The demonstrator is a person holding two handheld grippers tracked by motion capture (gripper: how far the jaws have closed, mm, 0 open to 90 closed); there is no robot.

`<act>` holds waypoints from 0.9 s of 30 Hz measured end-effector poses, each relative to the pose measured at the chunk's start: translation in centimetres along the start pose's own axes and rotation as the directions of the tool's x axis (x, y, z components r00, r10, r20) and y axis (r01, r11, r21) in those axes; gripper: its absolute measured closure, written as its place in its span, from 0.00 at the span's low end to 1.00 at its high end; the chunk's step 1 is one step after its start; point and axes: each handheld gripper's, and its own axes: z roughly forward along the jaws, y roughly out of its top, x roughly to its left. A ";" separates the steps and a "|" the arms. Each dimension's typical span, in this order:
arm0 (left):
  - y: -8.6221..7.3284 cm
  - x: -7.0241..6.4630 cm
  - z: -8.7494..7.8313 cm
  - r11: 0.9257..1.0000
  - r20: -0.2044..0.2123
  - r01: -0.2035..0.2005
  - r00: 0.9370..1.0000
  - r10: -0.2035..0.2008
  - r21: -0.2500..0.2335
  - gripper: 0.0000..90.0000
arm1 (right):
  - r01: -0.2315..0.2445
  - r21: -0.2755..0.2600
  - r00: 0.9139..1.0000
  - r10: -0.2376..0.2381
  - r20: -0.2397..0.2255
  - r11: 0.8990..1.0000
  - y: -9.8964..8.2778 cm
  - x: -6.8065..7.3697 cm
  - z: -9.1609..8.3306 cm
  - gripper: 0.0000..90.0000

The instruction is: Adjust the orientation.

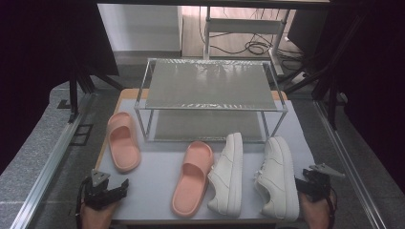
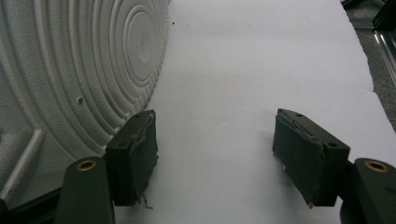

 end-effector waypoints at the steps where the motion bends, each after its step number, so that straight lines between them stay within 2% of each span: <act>1: 0.0 0.0 0.0 1.000 0.000 0.000 1.000 0.000 0.000 0.18 | 0.000 0.000 1.000 0.000 0.000 1.000 0.0 0.0 0.0 0.35; 13: 0.4 -0.2 -0.1 1.000 -0.014 0.006 1.000 -0.006 0.028 0.18 | 0.000 0.000 1.000 0.000 0.000 1.000 0.0 0.0 0.0 0.35; 17: 0.8 -0.2 -0.2 0.999 0.018 0.015 1.000 -0.016 0.041 0.22 | 0.000 -0.001 1.000 0.000 0.000 1.000 0.0 0.0 0.0 0.35; 22: 2.0 -0.2 -0.8 1.000 0.052 0.014 0.999 -0.015 0.024 0.26 | 0.000 0.000 1.000 0.000 0.000 1.000 0.0 0.0 0.0 0.35; 27: 2.9 -0.1 -1.0 1.000 0.057 -0.005 0.998 0.003 0.019 0.27 | 0.000 0.000 1.000 0.000 0.000 1.000 0.0 0.0 0.0 0.35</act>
